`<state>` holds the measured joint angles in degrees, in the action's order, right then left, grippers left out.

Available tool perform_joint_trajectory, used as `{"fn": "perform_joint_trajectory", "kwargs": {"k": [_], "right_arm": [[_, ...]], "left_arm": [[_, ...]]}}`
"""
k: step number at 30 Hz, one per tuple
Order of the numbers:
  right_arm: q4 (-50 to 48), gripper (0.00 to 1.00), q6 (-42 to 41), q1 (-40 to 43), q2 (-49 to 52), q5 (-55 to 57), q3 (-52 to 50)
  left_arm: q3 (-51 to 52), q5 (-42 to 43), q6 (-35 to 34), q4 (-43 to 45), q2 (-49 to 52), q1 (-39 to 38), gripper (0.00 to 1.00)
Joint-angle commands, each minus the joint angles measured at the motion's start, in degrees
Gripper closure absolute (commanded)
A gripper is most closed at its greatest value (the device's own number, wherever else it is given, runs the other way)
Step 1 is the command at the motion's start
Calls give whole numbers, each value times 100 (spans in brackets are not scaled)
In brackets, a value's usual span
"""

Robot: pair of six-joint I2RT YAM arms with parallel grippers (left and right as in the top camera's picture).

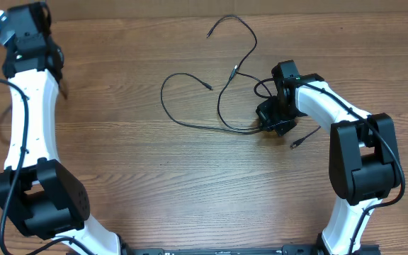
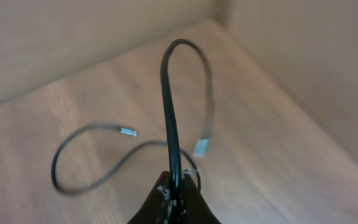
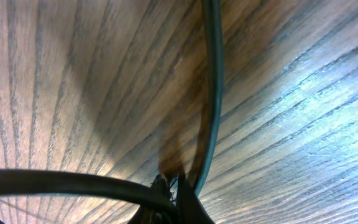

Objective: Untangle cables

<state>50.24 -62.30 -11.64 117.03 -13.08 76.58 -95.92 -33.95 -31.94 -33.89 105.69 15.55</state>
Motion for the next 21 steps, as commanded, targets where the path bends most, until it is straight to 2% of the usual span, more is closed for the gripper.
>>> {"fn": "perform_joint_trajectory", "kwargs": {"k": [1, 12, 14, 15, 16, 19, 20, 21], "right_arm": [[153, 96, -70, 122, 597, 1110, -420], [107, 96, -70, 122, 597, 1110, -420], [105, 96, -70, 122, 597, 1110, -420], [103, 96, -70, 122, 597, 1108, -420], [103, 96, -70, 122, 597, 1108, -420], [105, 96, -70, 122, 597, 1108, -420], [107, 96, -70, 122, 597, 1108, -420], [105, 96, -70, 122, 597, 1108, -420]], "left_arm": [[258, -352, -302, 44, -4, 275, 96], [695, 428, -302, 269, -4, 603, 96], [695, 649, -304, 267, -4, 597, 93], [695, 776, -304, 264, -4, 597, 87], [695, 929, -302, 264, -2, 595, 75], [695, 1281, -302, 267, -4, 586, 27], [695, 1377, -302, 269, -4, 584, 15], [695, 1462, -299, 278, -4, 579, 9]]}}
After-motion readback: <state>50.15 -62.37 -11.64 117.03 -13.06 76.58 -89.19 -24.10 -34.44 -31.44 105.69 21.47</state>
